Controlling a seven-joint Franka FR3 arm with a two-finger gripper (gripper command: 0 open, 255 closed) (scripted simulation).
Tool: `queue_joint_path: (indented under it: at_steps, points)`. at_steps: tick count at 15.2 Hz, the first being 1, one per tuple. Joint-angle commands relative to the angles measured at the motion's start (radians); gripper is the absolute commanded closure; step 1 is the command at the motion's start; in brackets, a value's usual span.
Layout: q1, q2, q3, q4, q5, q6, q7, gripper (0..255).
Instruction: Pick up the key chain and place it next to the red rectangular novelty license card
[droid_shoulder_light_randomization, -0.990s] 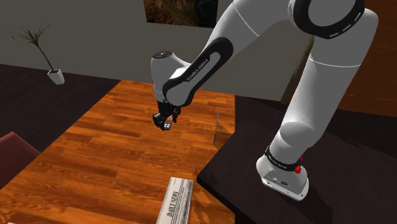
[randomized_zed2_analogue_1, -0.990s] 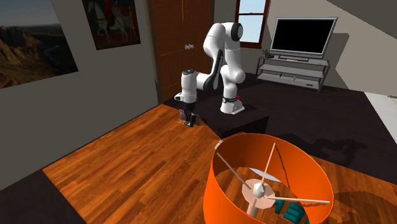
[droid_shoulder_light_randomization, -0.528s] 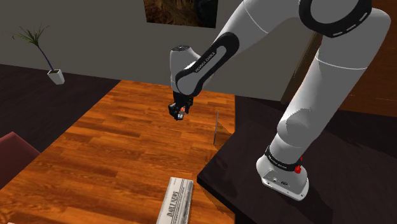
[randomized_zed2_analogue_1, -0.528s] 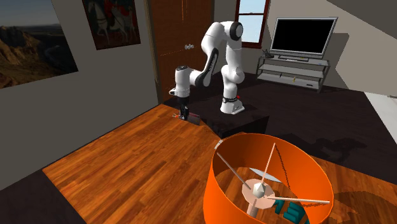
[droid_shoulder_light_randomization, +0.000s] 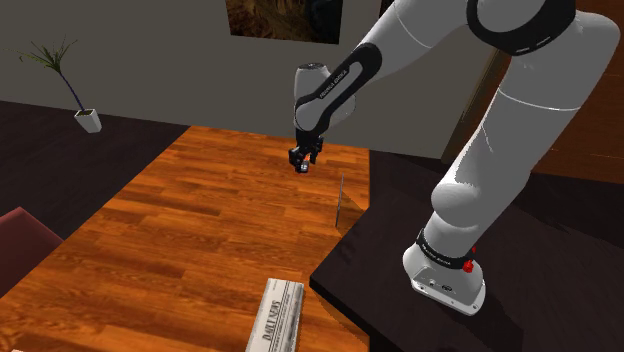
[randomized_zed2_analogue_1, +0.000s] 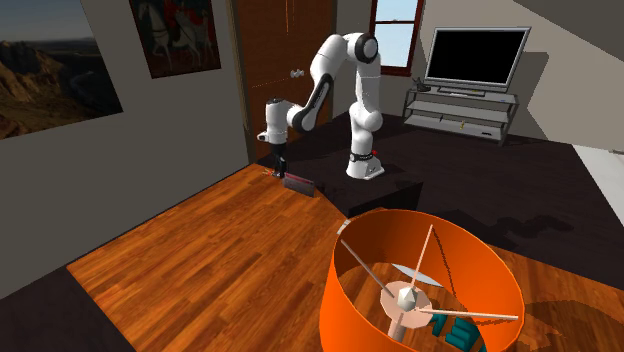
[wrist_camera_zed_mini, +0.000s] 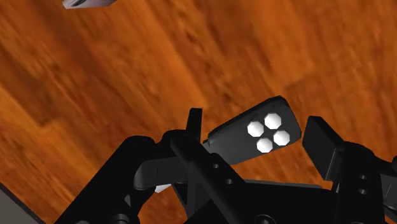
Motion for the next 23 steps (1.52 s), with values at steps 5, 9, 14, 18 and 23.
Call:
queue_joint_path:
  at_steps: [5, 9, 14, 18, 23]
  points:
    - [-0.073, 0.024, -0.067, 0.017, 0.000, 0.006, -0.141, 255]
    - [-0.072, 0.074, -0.070, 0.010, -0.017, 0.062, -0.129, 255]
    - [-0.068, 0.139, -0.077, 0.006, -0.043, 0.129, -0.111, 255]
    - [-0.062, 0.194, -0.087, 0.007, -0.066, 0.182, -0.095, 255]
    - [-0.050, 0.266, -0.105, 0.014, -0.096, 0.245, -0.074, 255]
